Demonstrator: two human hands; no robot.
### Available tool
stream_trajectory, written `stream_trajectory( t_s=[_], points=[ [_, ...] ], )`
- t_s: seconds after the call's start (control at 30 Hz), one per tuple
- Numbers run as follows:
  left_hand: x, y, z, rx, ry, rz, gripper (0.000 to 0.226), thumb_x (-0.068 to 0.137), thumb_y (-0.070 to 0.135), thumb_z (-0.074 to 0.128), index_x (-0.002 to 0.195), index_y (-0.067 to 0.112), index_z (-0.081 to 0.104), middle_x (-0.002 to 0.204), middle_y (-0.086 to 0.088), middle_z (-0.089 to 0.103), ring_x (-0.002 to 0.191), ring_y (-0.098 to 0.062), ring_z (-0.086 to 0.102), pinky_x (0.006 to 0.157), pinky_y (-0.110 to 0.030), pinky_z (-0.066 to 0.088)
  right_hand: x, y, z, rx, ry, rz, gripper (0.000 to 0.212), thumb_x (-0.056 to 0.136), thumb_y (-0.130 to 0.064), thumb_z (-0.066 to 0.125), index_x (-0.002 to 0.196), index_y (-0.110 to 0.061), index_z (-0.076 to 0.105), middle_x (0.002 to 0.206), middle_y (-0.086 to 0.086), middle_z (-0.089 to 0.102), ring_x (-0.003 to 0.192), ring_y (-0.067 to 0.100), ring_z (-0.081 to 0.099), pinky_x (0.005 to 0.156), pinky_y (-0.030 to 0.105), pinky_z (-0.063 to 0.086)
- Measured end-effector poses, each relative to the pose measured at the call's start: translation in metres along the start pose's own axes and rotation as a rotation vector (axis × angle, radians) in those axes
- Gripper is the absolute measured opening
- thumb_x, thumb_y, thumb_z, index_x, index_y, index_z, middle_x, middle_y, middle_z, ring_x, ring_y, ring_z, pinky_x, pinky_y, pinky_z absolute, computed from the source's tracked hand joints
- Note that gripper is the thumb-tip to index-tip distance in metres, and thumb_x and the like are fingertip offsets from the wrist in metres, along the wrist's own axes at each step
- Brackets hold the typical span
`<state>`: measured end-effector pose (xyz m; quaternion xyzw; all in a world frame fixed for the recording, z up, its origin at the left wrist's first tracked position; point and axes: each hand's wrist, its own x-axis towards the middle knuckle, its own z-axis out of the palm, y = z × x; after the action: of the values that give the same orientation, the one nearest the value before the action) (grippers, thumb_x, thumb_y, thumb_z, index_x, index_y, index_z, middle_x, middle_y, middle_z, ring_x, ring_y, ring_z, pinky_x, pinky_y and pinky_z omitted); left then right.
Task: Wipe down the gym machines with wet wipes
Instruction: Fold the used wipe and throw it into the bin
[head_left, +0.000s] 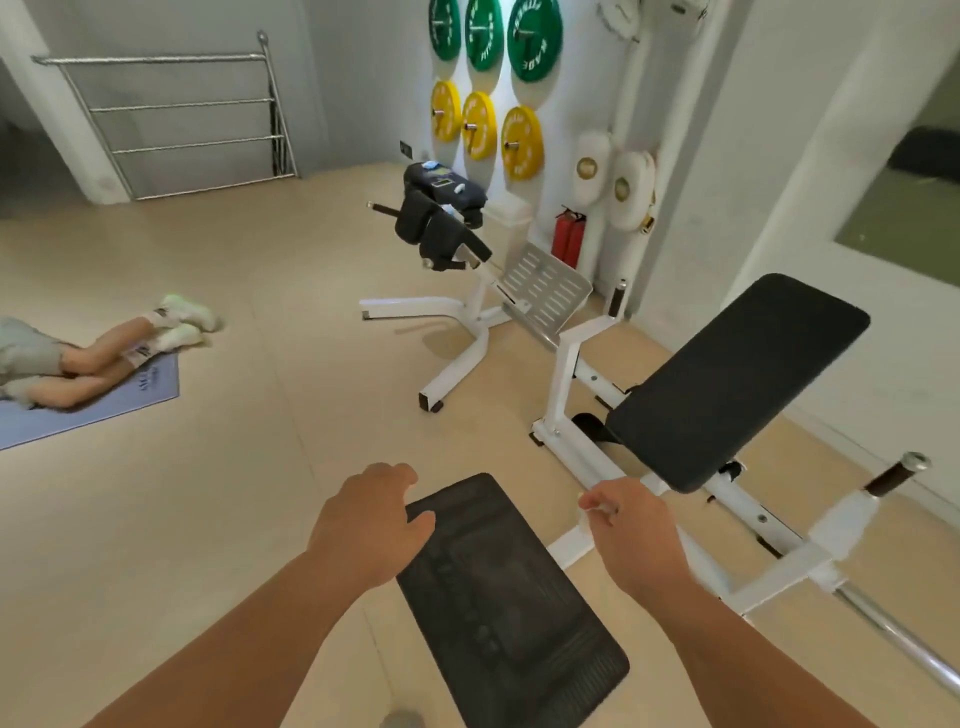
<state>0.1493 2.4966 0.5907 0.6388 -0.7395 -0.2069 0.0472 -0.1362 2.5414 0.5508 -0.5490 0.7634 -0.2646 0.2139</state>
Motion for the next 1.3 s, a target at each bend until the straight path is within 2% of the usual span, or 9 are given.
stream_trajectory(
  t_s=[0.07,0.17,0.37,0.57,0.67,0.9,1.03,1.2,1.3],
  points=[
    [0.053,-0.02,-0.024,0.021,0.018,0.032,0.057,0.096,0.052,0.054,0.147,0.028,0.042,0.144,0.006,0.047,0.125,-0.016,0.051,0.102,-0.035,0.047,0.046,-0.03,0.02,0.025,0.048,-0.007,0.026,0.101,-0.007,0.057,0.091,-0.03,0.065,0.097,-0.013,0.062,0.081,0.002,0.061,0.073,0.015,0.048],
    [0.121,-0.06,-0.066,0.024,0.019,0.031,0.058,0.095,0.052,0.055,0.147,0.029,0.041,0.143,0.007,0.048,0.125,-0.016,0.05,0.102,-0.036,0.047,0.114,-0.082,0.054,0.028,0.015,0.002,0.025,0.101,-0.007,0.057,0.092,-0.029,0.064,0.096,-0.011,0.064,0.09,0.01,0.067,0.08,0.021,0.053],
    [0.257,-0.129,-0.138,-0.015,0.037,0.066,0.056,0.095,0.054,0.054,0.145,0.03,0.042,0.143,0.008,0.047,0.127,-0.016,0.048,0.104,-0.036,0.044,0.221,-0.189,0.109,0.077,0.01,-0.01,0.023,0.099,-0.012,0.06,0.093,-0.034,0.06,0.108,-0.013,0.058,0.09,0.003,0.06,0.08,0.019,0.048],
    [0.416,-0.218,-0.171,-0.069,0.019,0.132,0.055,0.095,0.053,0.055,0.144,0.031,0.043,0.144,0.008,0.047,0.129,-0.017,0.046,0.103,-0.033,0.043,0.348,-0.272,0.193,0.091,0.085,0.0,0.019,0.092,-0.014,0.072,0.095,-0.03,0.063,0.105,-0.014,0.058,0.092,-0.007,0.054,0.073,0.003,0.039],
    [0.514,-0.274,-0.203,-0.054,0.037,0.181,0.055,0.095,0.052,0.055,0.144,0.03,0.044,0.143,0.007,0.048,0.128,-0.018,0.046,0.103,-0.034,0.043,0.416,-0.319,0.243,0.065,0.116,0.016,0.017,0.092,-0.017,0.074,0.097,-0.03,0.064,0.108,-0.014,0.057,0.092,-0.006,0.056,0.071,0.006,0.041],
    [0.71,-0.367,-0.296,0.023,-0.079,0.21,0.055,0.095,0.053,0.054,0.143,0.03,0.043,0.14,0.005,0.05,0.125,-0.019,0.048,0.101,-0.036,0.045,0.559,-0.418,0.31,-0.071,0.049,0.104,0.019,0.09,-0.024,0.076,0.108,-0.023,0.069,0.115,-0.014,0.05,0.09,0.002,0.056,0.078,0.017,0.04],
    [0.823,-0.381,-0.325,0.037,-0.119,0.263,0.055,0.095,0.053,0.056,0.144,0.03,0.044,0.142,0.005,0.049,0.125,-0.019,0.05,0.102,-0.035,0.044,0.647,-0.445,0.345,-0.034,0.095,0.184,0.022,0.089,-0.024,0.077,0.11,-0.022,0.071,0.115,-0.014,0.052,0.091,0.006,0.058,0.082,0.026,0.049],
    [0.971,-0.399,-0.337,0.012,-0.195,0.264,0.054,0.094,0.052,0.058,0.143,0.032,0.045,0.143,0.009,0.047,0.117,-0.016,0.053,0.099,-0.03,0.042,0.785,-0.454,0.395,0.017,0.108,0.237,0.017,0.091,-0.026,0.075,0.106,-0.03,0.069,0.112,-0.019,0.052,0.089,-0.004,0.055,0.074,0.007,0.037],
    [1.074,-0.404,-0.353,0.008,-0.187,0.213,0.053,0.094,0.05,0.06,0.142,0.031,0.047,0.142,0.008,0.049,0.112,-0.016,0.055,0.095,-0.029,0.042,0.893,-0.464,0.418,0.067,0.103,0.256,0.018,0.092,-0.026,0.074,0.108,-0.029,0.07,0.111,-0.017,0.055,0.096,0.005,0.058,0.083,0.014,0.04]
  ],
)
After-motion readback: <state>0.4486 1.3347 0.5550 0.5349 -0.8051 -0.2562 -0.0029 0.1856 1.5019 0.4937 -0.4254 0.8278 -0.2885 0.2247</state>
